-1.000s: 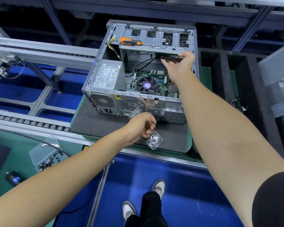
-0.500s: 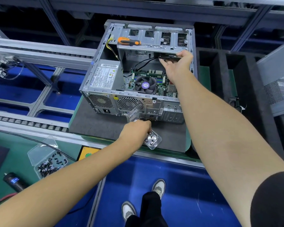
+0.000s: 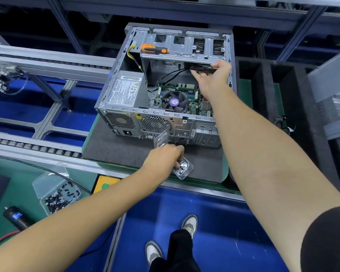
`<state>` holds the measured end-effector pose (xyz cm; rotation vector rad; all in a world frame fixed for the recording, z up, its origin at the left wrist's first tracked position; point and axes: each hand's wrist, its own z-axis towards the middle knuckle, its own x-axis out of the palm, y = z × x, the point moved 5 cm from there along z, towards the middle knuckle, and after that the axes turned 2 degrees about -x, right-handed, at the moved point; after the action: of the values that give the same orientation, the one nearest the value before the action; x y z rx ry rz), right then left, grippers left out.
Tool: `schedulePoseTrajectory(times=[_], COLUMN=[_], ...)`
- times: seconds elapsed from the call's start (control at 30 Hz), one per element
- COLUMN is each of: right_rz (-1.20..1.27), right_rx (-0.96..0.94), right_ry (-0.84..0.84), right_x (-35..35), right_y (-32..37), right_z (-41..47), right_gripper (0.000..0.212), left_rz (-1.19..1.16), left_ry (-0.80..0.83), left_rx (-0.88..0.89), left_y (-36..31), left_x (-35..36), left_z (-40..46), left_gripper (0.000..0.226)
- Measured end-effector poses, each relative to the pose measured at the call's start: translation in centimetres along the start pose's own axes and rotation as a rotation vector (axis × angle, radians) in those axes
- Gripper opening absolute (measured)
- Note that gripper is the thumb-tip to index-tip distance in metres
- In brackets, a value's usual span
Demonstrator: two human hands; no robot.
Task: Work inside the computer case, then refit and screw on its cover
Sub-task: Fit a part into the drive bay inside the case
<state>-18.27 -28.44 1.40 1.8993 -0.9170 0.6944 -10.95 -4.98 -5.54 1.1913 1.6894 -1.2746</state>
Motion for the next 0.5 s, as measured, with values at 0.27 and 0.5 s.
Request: schedulePoseTrajectory(times=[0.27, 0.5], right_rz=[-0.143, -0.088], right_rx=[-0.044, -0.026], right_ry=[-0.050, -0.029], right_x=[-0.3, -0.1], right_y=[0.2, 0.2], right_z=[-0.1, -0.3], right_gripper=[0.062, 0.043], left_rz=[0.031, 0.117], left_ry=[0.027, -0.088], left_rx=[0.060, 0.145], left_y=[-0.1, -0.6], left_x=[1.3, 0.2], left_z=[0.8, -0.6], left_gripper=[0.024, 0.023])
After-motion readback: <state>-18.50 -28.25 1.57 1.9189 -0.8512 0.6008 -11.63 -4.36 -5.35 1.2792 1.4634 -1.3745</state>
